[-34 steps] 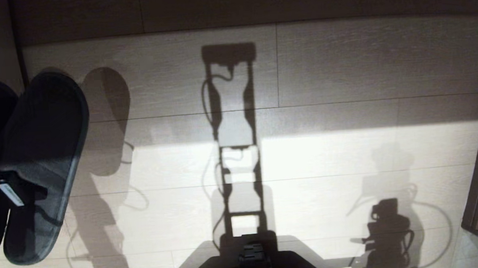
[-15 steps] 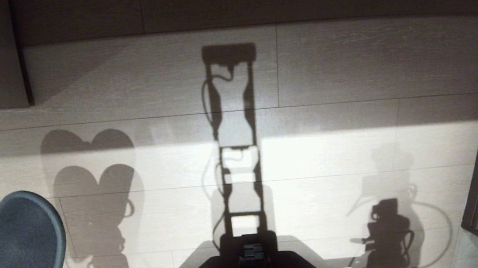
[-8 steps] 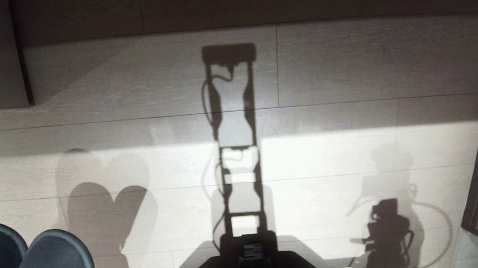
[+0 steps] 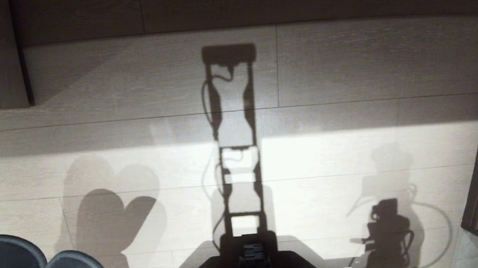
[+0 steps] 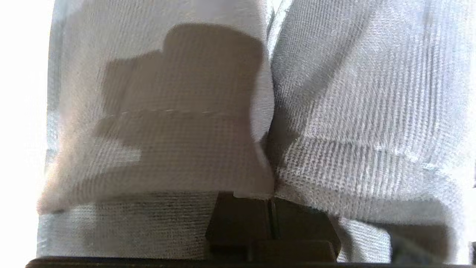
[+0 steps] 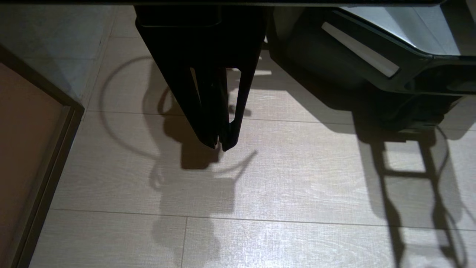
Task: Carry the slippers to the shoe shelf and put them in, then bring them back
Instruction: Place the slippers into the shoe cabinet
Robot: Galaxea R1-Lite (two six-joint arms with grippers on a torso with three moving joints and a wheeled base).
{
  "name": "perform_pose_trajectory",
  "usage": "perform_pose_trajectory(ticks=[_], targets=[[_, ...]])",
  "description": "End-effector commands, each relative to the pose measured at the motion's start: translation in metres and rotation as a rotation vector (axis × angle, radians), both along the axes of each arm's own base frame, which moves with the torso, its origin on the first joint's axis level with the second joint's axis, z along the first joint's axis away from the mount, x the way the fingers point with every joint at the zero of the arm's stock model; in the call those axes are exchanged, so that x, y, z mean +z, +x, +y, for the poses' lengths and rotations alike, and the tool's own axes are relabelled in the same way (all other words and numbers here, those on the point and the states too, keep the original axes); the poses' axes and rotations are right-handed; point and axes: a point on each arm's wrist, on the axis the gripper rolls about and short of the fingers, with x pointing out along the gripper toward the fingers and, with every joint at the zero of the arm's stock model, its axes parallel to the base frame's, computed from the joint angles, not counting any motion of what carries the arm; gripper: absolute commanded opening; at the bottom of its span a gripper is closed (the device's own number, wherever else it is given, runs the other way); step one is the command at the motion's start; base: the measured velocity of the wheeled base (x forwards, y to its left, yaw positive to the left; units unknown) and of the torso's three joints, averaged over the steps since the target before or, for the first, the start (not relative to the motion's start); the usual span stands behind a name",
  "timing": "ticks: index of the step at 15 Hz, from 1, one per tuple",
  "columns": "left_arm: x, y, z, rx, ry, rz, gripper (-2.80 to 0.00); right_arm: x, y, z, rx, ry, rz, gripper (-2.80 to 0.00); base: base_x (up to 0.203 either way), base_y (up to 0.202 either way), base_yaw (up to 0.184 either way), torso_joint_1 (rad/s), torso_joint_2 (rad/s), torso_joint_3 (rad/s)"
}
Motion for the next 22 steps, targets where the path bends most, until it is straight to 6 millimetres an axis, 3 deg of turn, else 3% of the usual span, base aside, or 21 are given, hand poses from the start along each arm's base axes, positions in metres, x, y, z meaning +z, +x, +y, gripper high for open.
perform_pose_trajectory(ticks=[1, 22], targets=[[0.0, -0.0009, 0.0, 0.0, 0.0, -0.011, -2.8, -0.0001, -0.0001, 0.0, 0.001, 0.0, -0.001, -2.8, 0.0, 0.0, 0.0, 0.0, 0.0, 0.0], [0.0005, -0.0008, 0.0003, 0.013, -0.059, -0.014, -2.8, -0.0001, -0.0001, 0.0, 0.001, 0.0, -0.001, -2.8, 0.0, 0.0, 0.0, 0.0, 0.0, 0.0]])
